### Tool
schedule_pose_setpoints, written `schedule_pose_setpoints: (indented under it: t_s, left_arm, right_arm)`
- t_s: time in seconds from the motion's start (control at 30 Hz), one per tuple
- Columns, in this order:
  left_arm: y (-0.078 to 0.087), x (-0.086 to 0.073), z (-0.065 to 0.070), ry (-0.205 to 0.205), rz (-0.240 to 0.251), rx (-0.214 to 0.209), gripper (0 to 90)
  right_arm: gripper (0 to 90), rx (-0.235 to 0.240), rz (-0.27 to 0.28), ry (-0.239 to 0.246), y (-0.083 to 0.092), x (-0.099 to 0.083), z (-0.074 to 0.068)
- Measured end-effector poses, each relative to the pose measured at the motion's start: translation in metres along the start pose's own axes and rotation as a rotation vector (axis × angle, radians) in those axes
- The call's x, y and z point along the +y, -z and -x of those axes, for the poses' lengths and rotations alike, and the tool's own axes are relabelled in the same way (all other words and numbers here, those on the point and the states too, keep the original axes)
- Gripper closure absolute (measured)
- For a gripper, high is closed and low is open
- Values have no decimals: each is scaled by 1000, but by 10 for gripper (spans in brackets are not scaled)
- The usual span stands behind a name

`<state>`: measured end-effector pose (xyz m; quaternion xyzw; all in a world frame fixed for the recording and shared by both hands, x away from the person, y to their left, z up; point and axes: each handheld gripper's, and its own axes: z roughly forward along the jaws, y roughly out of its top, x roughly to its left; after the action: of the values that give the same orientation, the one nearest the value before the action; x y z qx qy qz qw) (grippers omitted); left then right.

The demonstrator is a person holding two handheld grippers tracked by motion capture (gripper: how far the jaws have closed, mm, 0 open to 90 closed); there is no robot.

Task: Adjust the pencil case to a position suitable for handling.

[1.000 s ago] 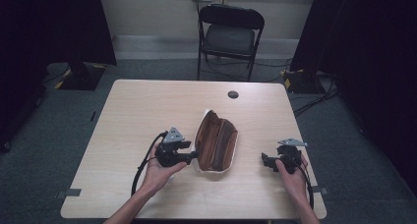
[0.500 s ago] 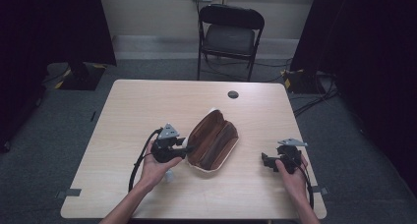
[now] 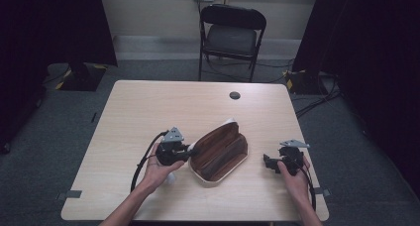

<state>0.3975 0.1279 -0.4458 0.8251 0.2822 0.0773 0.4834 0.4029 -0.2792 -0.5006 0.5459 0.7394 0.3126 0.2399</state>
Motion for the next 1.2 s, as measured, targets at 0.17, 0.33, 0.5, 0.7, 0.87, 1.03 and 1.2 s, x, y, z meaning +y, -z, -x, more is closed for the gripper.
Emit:
schedule_pose_setpoints:
  t_s: [0.17,0.33,0.5,0.7,0.87,1.03,1.2]
  left_arm:
    - [-1,0,3,-33,-5,-45,772]
    - [1,-2,-5,-6,1,-2,734]
    - [14,-5,-13,-30,-31,13,640]
    - [31,-11,-16,1,-5,33,549]
    - [30,-10,-24,11,17,54,747]
    - [26,-9,-32,25,31,80,789]
    - [19,-7,-38,17,8,107,767]
  right_arm:
    - [62,-2,1,1,0,0,0]
    - [62,-1,1,0,0,0,0]
    - [62,-1,1,1,0,0,0]
    - [61,0,0,1,0,0,0]
    - [61,-3,1,-2,0,0,-1]
    - [61,-3,1,-1,0,0,-1]
    - [61,-2,1,-2,0,0,-1]
